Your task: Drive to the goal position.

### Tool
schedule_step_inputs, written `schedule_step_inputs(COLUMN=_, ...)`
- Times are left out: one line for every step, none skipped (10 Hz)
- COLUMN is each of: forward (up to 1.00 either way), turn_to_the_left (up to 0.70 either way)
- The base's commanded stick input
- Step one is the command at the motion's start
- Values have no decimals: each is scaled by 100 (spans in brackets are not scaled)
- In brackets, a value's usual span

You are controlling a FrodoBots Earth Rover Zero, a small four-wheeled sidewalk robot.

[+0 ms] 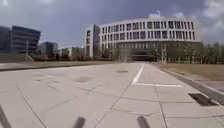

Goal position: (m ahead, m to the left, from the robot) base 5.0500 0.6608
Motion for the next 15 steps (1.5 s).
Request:
schedule_step_inputs(forward=70, turn_to_the_left=0)
schedule_step_inputs(forward=70, turn_to_the_left=0)
schedule_step_inputs(forward=70, turn_to_the_left=0)
schedule_step_inputs(forward=70, turn_to_the_left=0)
schedule_step_inputs(forward=70, turn_to_the_left=0)
schedule_step_inputs(forward=70, turn_to_the_left=0)
schedule_step_inputs(forward=70, turn_to_the_left=0)
schedule_step_inputs(forward=70, turn_to_the_left=0)
schedule_step_inputs(forward=70, turn_to_the_left=0)
schedule_step_inputs(forward=70, turn_to_the_left=0)
schedule_step_inputs(forward=70, turn_to_the_left=0)
schedule_step_inputs(forward=70, turn_to_the_left=0)
schedule_step_inputs(forward=70, turn_to_the_left=0)
schedule_step_inputs(forward=70, turn_to_the_left=0)
schedule_step_inputs(forward=70, turn_to_the_left=0)
